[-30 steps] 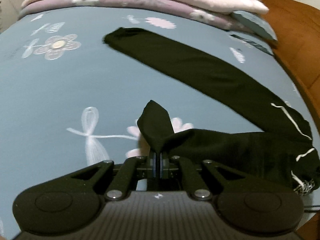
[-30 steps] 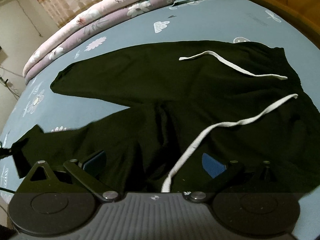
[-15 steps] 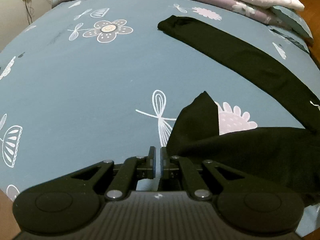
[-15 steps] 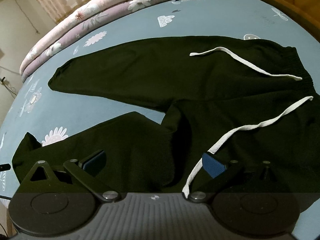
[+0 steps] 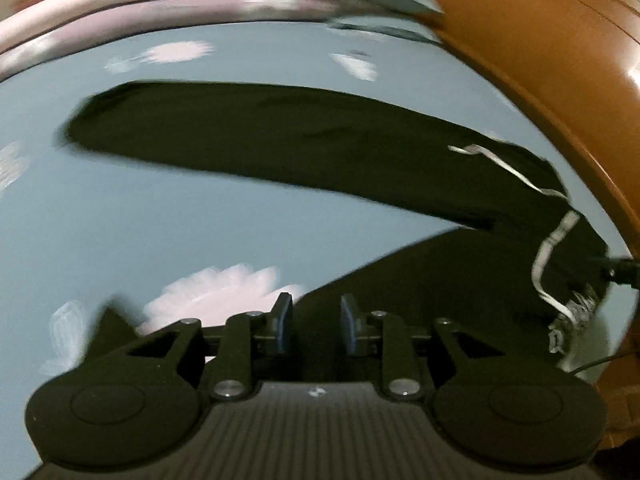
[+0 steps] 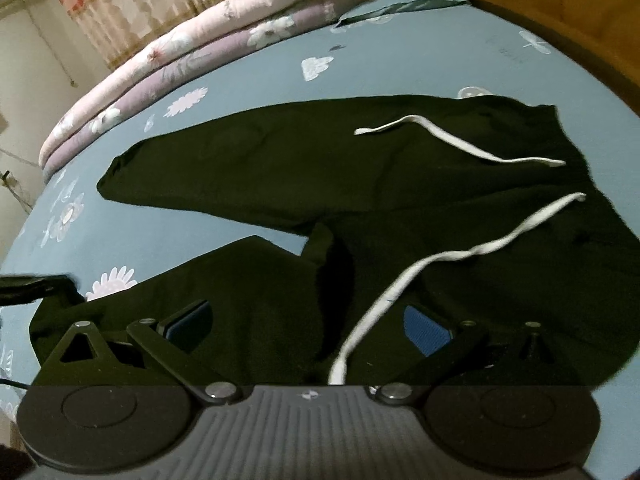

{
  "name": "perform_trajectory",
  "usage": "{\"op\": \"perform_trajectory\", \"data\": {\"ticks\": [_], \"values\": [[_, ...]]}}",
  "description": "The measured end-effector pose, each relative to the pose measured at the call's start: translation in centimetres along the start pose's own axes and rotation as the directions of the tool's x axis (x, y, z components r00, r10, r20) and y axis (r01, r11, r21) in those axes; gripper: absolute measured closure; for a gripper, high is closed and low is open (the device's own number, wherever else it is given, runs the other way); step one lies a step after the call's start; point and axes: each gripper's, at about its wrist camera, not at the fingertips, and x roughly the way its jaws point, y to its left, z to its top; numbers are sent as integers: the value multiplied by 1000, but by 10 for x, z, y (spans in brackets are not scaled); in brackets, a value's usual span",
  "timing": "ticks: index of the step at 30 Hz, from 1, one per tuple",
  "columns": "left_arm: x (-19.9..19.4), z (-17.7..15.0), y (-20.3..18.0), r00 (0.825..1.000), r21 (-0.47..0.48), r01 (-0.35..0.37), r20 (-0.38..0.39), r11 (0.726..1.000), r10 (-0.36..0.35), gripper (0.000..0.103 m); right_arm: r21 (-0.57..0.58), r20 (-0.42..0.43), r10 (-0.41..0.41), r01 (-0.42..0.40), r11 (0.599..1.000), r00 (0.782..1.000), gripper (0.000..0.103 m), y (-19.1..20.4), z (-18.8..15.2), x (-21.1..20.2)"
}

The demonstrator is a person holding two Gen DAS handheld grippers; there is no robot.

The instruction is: Fold clothes

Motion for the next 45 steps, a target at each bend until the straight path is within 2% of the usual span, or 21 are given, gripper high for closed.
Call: {"op": "perform_trajectory", "data": {"ticks": [3, 6, 8, 9, 13, 16, 17, 18, 19, 22, 24, 27, 30, 35, 37, 40, 45], "values": [[39, 19, -30, 997, 92, 77, -15, 993, -76, 77, 4, 20, -10, 10, 1000, 1000, 0, -9, -4, -13], [76, 33, -54, 982, 132, 188, -50, 973, -183, 77, 17, 37, -19, 18, 1000, 999, 0, -19, -9, -24], [97, 41, -68, 971, 170, 236, -78, 957, -225, 76, 30, 46, -30, 29, 999, 998, 0, -27, -12, -31], [106, 44, -73, 967, 190, 250, -93, 949, -237, 72, 39, 51, -36, 34, 999, 998, 0, -32, -14, -34], [131, 47, -84, 957, 255, 282, -148, 925, -250, 67, 91, 63, -67, 61, 994, 996, 0, -53, -23, -45], [142, 45, -84, 945, 257, 307, -196, 916, -261, 71, 124, 67, -82, 73, 990, 994, 0, -67, -28, -48], [143, 44, -83, 942, 251, 313, -206, 916, -266, 76, 134, 68, -86, 76, 988, 994, 0, -71, -30, -48], [143, 43, -83, 942, 243, 309, -212, 919, -261, 90, 144, 70, -90, 79, 986, 993, 0, -75, -31, -48], [141, 42, -82, 944, 238, 298, -215, 924, -249, 98, 154, 71, -94, 82, 985, 993, 0, -78, -32, -48], [128, 37, -74, 952, 207, 269, -202, 941, -228, 102, 180, 84, -101, 84, 980, 991, 1, -88, -33, -49], [118, 30, -65, 962, 185, 227, -194, 956, -191, 102, 195, 96, -106, 86, 977, 990, 3, -94, -34, -50], [110, 20, -50, 963, 120, 209, -198, 971, -182, 101, 219, 103, -113, 89, 972, 988, 6, -103, -36, -50], [103, 14, -44, 967, 97, 194, -187, 976, -174, 96, 236, 99, -138, 111, 965, 986, 8, -111, -37, -48], [76, 20, -56, 989, 146, 128, -97, 981, -114, 96, 293, 110, -187, 148, 945, 976, 30, -129, -47, -52], [63, 23, -62, 989, 155, 142, -61, 978, -134, 90, 331, 111, -208, 161, 930, 972, 35, -140, -52, -54], [50, 24, -78, 982, 181, 188, -47, 965, -182, 81, 390, 113, -214, 155, 908, 970, 36, -156, -60, -55], [46, 13, -112, 958, 268, 286, -111, 920, -265, 80, 458, 103, -114, 55, 887, 988, 36, -173, -74, -43]]}}
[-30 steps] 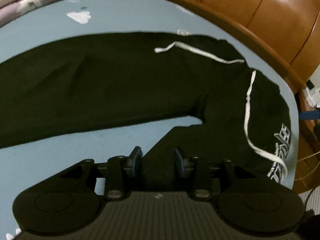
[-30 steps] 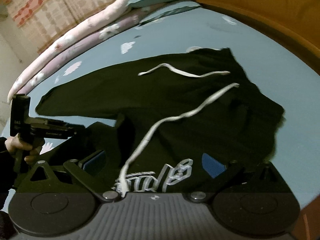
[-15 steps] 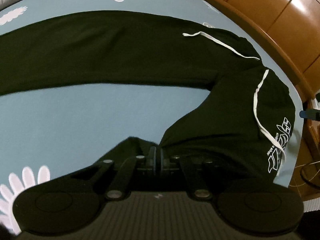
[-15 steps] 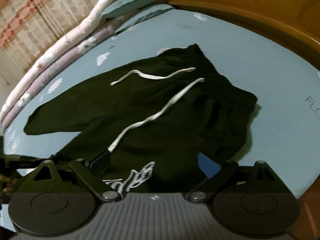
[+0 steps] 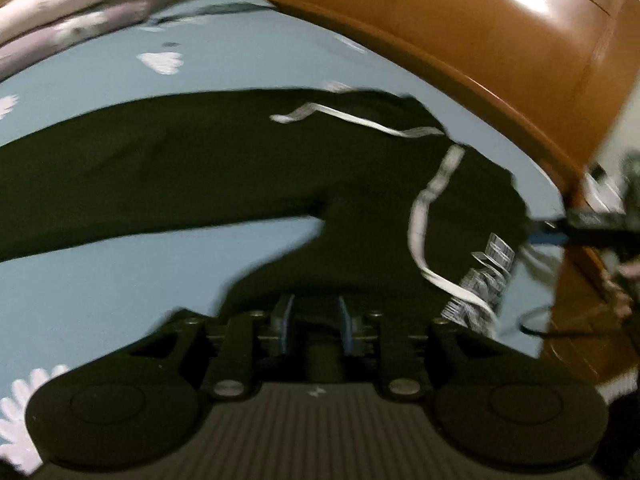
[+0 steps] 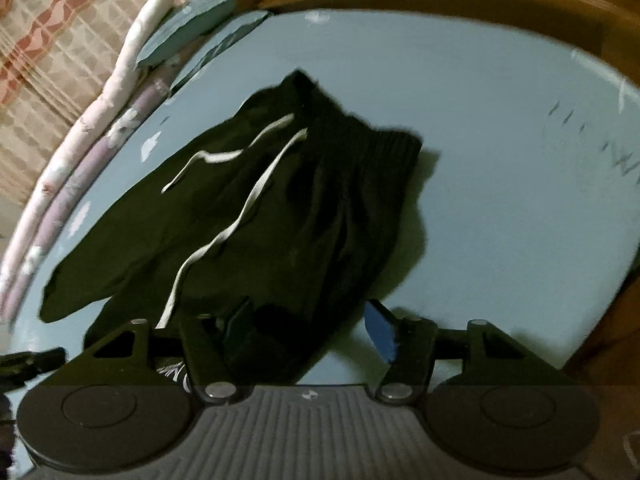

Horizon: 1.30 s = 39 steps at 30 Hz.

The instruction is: Fold clothes

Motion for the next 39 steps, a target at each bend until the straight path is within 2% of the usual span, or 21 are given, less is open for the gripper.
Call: {"op": "perform_trajectory", "data": {"ticks": [4, 9, 15, 20, 22, 25, 27, 28, 31, 36, 38, 39], "values": [[8, -12, -17, 995, 42, 79, -72, 996, -76, 73, 83, -4, 83, -82, 993, 997, 32, -15, -5, 11], [22, -24, -28, 985, 27, 109, -136, 994, -105, 73, 188, 79, 178, -190, 964, 981, 28, -36, -2, 17], [33, -27, -28, 978, 10, 101, -184, 995, -98, 72, 273, 136, 322, -347, 897, 937, 10, -53, -1, 29], [33, -25, -25, 977, 0, 97, -189, 995, -95, 70, 239, 65, 419, -422, 875, 905, 10, -38, -14, 36], [35, -25, -24, 977, -7, 92, -193, 996, -92, 68, 196, 39, 459, -457, 867, 888, 6, -27, -22, 40], [40, -24, -24, 975, -9, 93, -203, 996, -93, 68, 153, 47, 461, -462, 874, 886, 4, -14, -19, 46], [41, -24, -25, 975, -8, 94, -204, 996, -94, 68, 164, 73, 467, -473, 866, 881, 4, -12, -14, 50], [40, -24, -25, 975, -8, 93, -203, 996, -93, 68, 179, 83, 484, -491, 853, 871, 4, -13, -13, 50], [36, -27, -22, 976, -13, 83, -199, 996, -84, 67, 188, 104, 567, -576, 796, 817, 4, -14, -15, 43], [36, -35, -9, 975, -53, 61, -211, 997, -71, 67, 196, 191, 634, -662, 724, 750, 9, -23, -16, 20], [37, -37, -6, 974, -61, 64, -213, 996, -76, 67, 204, 215, 634, -669, 715, 743, 14, -26, -14, 14], [38, -37, -6, 974, -58, 68, -212, 996, -79, 67, 203, 211, 625, -659, 724, 751, 18, -26, -13, 13]]}}
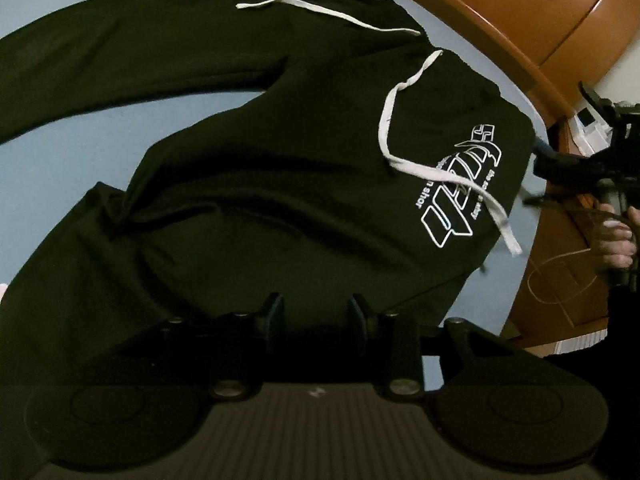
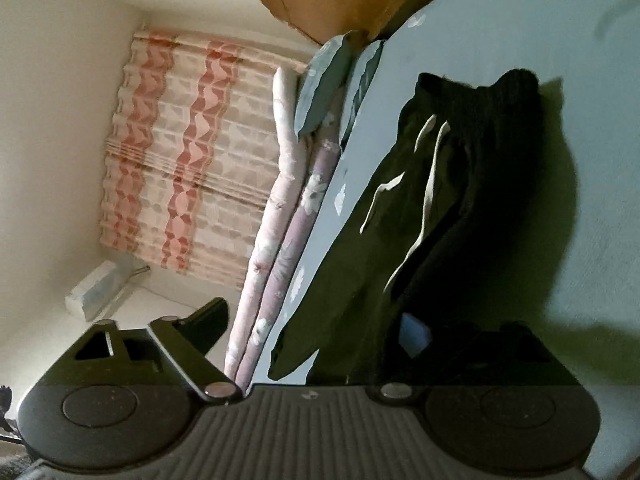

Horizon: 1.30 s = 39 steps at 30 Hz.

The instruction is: Fold clothes

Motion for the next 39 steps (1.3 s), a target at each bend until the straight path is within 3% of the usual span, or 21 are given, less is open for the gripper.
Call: {"op": "perform_trajectory", "data": {"ticks": [2, 4, 6, 14, 16, 19, 22, 23, 25, 28, 34, 39], "values": [[1, 0, -1, 1000, 12, 4, 3, 1000, -4, 67, -8, -7, -41, 41, 999, 999, 25, 1, -1, 0], [0, -1, -2, 1000, 23, 5, 5, 1000, -5, 67, -2, -10, -71, 71, 998, 997, 38, 0, -3, 0], [0, -2, -3, 1000, 35, -1, 4, 999, 1, 67, 9, 0, -73, 73, 997, 997, 43, -2, -4, -3], [-6, -4, 14, 999, 39, -42, 2, 998, 42, 66, 57, 61, -151, 147, 987, 987, 43, -7, -7, -31], [-7, -3, 18, 999, 37, -37, 3, 999, 37, 66, 57, 57, -244, 241, 969, 968, 42, -5, -6, -32], [-7, -3, 20, 1000, 48, -27, 3, 998, 27, 66, 30, 25, -410, 409, 912, 912, 40, -1, -5, -24], [-7, -3, 21, 1000, 63, -9, 4, 998, 9, 62, 54, -20, -484, 484, 873, 875, 33, -7, -12, -12], [-6, -4, 23, 1000, 65, 0, 7, 998, -1, 60, 76, -23, -490, 490, 868, 872, 32, -11, -16, -9], [-7, -5, 26, 1000, 63, 21, 16, 998, -22, 59, 125, 25, -466, 460, 879, 885, 23, -13, -22, -10], [-8, -8, 34, 997, 43, 64, 36, 997, -65, 55, 127, 72, -468, 458, 880, 881, 24, -11, -32, -7], [-8, -7, 37, 993, 46, 101, 56, 994, -103, 54, 34, 63, -431, 430, 902, 900, 25, -11, -41, 17], [-7, -9, 43, 988, -17, 125, 92, 992, -123, 52, 9, 70, -360, 361, 933, 930, 37, -22, -27, 24]]}}
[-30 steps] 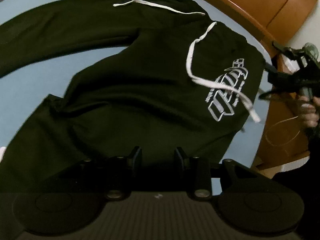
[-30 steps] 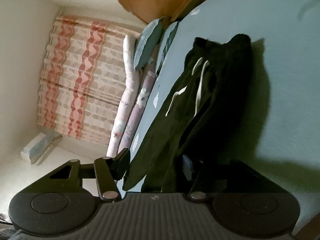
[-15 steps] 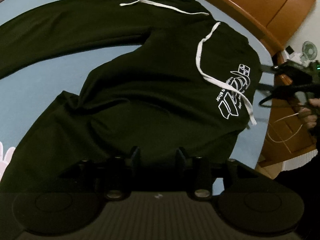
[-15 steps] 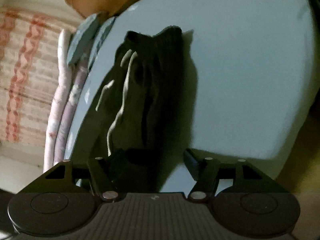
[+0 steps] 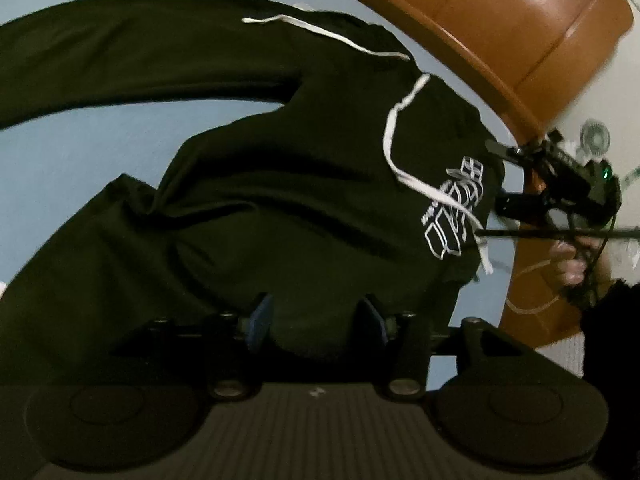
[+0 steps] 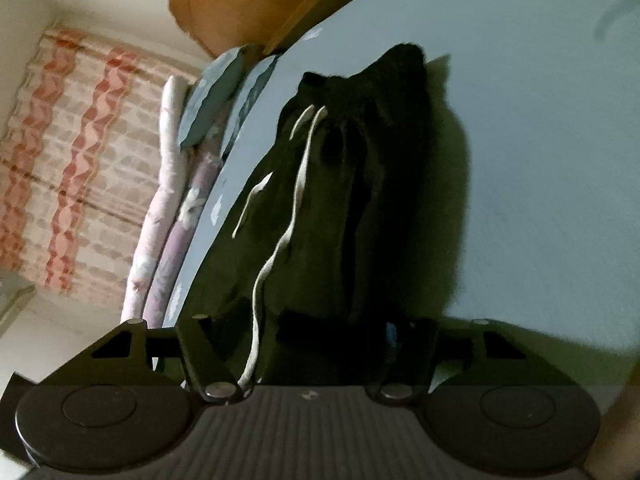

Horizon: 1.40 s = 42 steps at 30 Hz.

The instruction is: Fold clothes

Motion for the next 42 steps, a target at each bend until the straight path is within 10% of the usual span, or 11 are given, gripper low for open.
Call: {"op": "perform_trajectory", "data": {"ticks": [3, 7, 20, 25, 30, 33, 42], "values": [[-1, -1, -1, 1000, -32, -16, 13, 999, 16, 51, -24, -59, 28, -30, 999, 998, 48, 7, 0, 6], [-2, -2, -8, 997, -56, -66, 22, 996, 68, 52, -72, -99, -47, 40, 997, 994, 94, 19, -8, -1], [-9, -21, -24, 980, -33, -197, 12, 980, 198, 52, -116, -148, -259, 243, 963, 955, 87, 24, -10, -28], [-15, -28, -25, 978, -45, -198, 52, 979, 201, 52, -112, -41, -229, 224, 968, 972, 43, 14, 15, -55], [-11, -35, -31, 970, -13, -221, 101, 975, 221, 51, -94, -28, -210, 207, 974, 977, 44, -7, 53, -41], [-12, -38, -36, 961, 6, -248, 128, 969, 245, 51, -185, -12, -289, 282, 941, 957, 97, 5, 54, -31], [-43, -62, -32, 923, -97, -327, 179, 940, 340, 51, -326, 102, -422, 431, 841, 901, 81, 25, 39, -34]]}}
